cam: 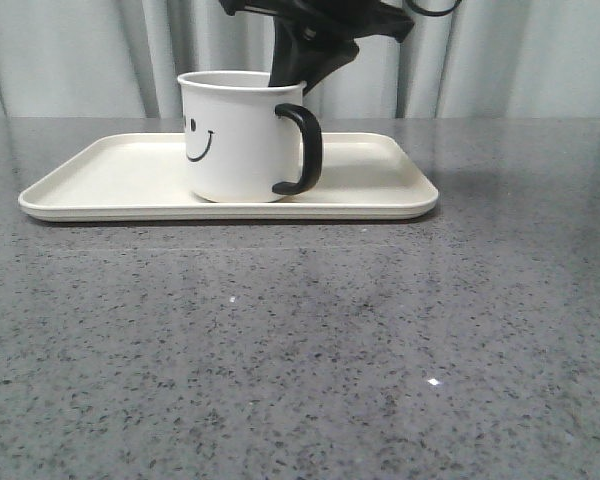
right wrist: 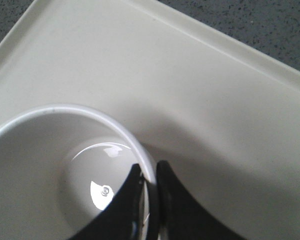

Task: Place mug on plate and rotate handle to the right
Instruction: 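Lower the right gripper into the mug rim and grasp it, then lift and rotate the mug with the right gripper, turning the handle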

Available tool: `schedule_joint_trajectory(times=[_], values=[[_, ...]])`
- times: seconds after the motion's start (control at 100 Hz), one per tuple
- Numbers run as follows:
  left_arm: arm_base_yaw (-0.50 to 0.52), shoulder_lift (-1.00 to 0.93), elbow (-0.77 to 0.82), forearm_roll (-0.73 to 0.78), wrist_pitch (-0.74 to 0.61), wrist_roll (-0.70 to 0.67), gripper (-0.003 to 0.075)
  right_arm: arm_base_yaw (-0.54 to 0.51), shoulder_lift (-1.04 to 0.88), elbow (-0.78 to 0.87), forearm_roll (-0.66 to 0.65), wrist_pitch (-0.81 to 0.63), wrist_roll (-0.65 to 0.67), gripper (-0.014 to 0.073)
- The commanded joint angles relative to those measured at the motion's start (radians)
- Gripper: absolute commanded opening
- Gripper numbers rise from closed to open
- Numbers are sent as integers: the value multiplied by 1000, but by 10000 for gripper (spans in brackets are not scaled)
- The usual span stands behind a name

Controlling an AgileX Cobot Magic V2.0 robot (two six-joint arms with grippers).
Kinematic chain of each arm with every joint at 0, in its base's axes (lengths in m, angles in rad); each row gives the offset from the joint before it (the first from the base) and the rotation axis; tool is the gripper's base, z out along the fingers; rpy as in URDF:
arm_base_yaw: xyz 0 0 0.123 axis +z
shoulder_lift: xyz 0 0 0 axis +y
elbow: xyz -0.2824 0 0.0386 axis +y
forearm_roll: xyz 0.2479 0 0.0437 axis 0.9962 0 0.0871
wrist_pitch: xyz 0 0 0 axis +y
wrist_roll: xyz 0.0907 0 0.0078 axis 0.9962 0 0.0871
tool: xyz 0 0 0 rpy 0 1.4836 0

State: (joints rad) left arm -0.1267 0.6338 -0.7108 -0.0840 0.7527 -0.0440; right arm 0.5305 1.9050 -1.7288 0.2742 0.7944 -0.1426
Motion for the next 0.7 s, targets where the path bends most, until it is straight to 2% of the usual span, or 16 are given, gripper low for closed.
schedule_joint_trajectory(times=[0.0, 0.43, 0.69], values=[[4, -2, -27, -6, -75, -9, 489, -2, -55, -54, 5, -34, -2, -64], [4, -2, -27, -6, -75, -9, 489, -4, 7, -382, 7, 247, -300, -61], [4, -2, -27, -6, -75, -9, 489, -4, 124, -562, 134, 438, -534, -61]])
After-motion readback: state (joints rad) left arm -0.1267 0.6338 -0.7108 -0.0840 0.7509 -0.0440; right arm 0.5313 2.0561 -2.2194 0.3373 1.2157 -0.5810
